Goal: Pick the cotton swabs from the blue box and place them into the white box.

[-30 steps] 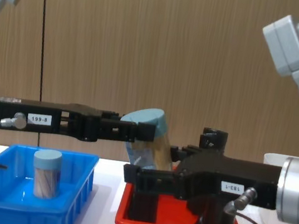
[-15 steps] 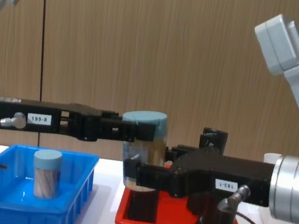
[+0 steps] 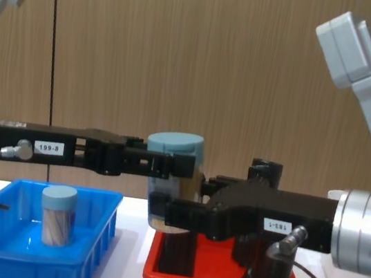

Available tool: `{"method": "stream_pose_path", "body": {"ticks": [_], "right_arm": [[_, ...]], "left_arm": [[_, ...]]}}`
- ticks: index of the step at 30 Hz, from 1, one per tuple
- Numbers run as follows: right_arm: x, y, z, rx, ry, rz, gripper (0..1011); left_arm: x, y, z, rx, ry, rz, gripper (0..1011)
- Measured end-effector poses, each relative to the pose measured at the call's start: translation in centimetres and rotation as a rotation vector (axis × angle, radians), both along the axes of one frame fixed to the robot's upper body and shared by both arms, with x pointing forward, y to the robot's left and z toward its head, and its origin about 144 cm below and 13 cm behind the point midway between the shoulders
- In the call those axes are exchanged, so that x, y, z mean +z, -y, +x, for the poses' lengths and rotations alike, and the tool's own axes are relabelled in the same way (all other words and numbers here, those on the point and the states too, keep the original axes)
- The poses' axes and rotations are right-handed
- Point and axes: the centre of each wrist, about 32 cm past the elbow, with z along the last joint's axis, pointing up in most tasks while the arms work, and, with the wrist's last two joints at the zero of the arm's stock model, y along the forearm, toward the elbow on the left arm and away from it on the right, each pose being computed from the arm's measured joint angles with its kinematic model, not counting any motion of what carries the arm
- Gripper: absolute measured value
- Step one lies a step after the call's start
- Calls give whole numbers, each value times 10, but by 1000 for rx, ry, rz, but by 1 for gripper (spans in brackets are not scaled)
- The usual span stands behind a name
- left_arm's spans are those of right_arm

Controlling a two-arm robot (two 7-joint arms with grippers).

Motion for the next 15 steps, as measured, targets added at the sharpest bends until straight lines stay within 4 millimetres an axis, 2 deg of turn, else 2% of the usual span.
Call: {"method": "stream_pose_path", "body": {"ticks": [5, 15], "right_arm": [[0, 2, -1, -4, 2, 4, 640], [2, 20, -4, -56, 8, 21, 639]], "left_arm": [[0, 0, 0, 0, 0, 0, 1004], [0, 0, 0, 0, 0, 0, 1004]]}}
